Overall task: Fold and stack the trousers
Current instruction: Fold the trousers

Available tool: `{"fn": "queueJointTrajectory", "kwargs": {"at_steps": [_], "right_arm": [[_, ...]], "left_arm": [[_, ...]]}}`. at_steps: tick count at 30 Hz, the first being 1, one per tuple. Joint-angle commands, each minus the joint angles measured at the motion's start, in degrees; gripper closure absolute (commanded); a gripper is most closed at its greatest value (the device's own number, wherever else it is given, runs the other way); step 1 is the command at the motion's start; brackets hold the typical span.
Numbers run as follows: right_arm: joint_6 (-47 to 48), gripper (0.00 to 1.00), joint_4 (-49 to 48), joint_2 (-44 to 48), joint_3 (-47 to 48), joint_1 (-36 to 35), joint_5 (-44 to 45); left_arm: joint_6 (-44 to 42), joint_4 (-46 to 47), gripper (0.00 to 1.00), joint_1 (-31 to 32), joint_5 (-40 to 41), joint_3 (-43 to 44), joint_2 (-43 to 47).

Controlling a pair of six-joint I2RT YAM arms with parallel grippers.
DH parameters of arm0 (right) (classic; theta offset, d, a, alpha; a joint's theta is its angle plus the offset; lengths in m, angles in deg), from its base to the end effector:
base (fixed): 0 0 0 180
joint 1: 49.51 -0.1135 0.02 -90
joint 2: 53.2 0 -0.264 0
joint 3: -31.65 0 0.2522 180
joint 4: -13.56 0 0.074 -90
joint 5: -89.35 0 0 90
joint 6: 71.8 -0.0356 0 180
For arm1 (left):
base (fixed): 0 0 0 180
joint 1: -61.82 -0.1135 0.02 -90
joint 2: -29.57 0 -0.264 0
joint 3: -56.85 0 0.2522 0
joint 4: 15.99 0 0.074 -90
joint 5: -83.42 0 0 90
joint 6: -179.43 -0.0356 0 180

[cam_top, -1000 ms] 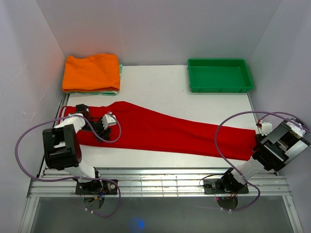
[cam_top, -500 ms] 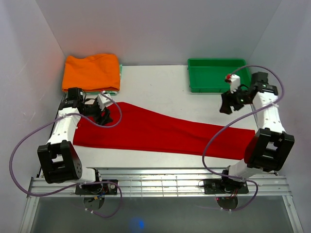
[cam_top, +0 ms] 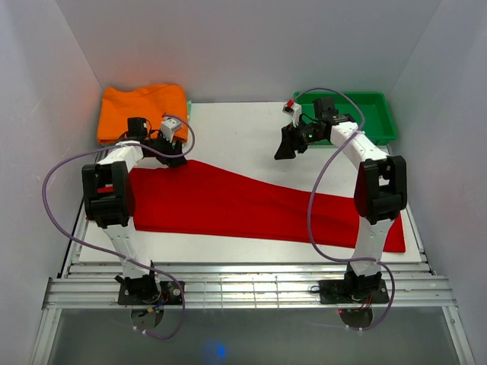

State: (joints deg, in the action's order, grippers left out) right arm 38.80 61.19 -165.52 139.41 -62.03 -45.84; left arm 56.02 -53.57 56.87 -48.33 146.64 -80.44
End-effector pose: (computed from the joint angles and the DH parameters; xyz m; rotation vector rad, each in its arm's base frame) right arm 0.4167 0.1184 0.2594 -0.9660 2.1031 0.8958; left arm 0.4011 0.0109 0.1893 0.8169 2.1835 -0.6149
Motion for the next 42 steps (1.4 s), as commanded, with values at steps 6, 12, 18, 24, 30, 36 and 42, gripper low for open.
{"fn": "queueJointTrajectory", "kwargs": {"at_steps": [6,12,18,24,30,36,42], "right_arm": [[-11.0,0.3,-14.0,-3.5,0.9,-1.9,-5.8],[-22.7,0.26,-25.9,-9.7,4.4,-4.1,-7.3],[-30.7,0.22,-32.4,-18.6,13.1,-7.2,-8.9],[-44.6,0.21,-44.4,-23.7,12.9,-9.5,-12.0],[-50.0,0.19,-53.6,-25.2,11.5,-12.3,-15.1],[-42.1,0.27,-46.7,-26.6,16.1,-13.4,-14.8],[-52.5,0.35,-54.0,-26.0,10.8,-14.9,-16.2]], "left_arm": [[0.4,-2.3,0.29,-2.3,-7.7,9.7,-6.2],[-8.8,-12.7,0.29,-2.3,-10.6,12.2,-9.9],[-13.7,-18.3,0.37,-2.3,-10.9,13.0,-13.1],[-22.8,-21.5,0.88,-1.8,-14.7,12.0,-9.6],[-29.5,-12.3,1.0,0.5,-13.5,0.4,3.5],[-38.8,7.8,1.0,4.0,-6.4,-23.0,17.2],[-43.2,32.9,0.99,7.4,1.5,-41.9,24.8]]}}
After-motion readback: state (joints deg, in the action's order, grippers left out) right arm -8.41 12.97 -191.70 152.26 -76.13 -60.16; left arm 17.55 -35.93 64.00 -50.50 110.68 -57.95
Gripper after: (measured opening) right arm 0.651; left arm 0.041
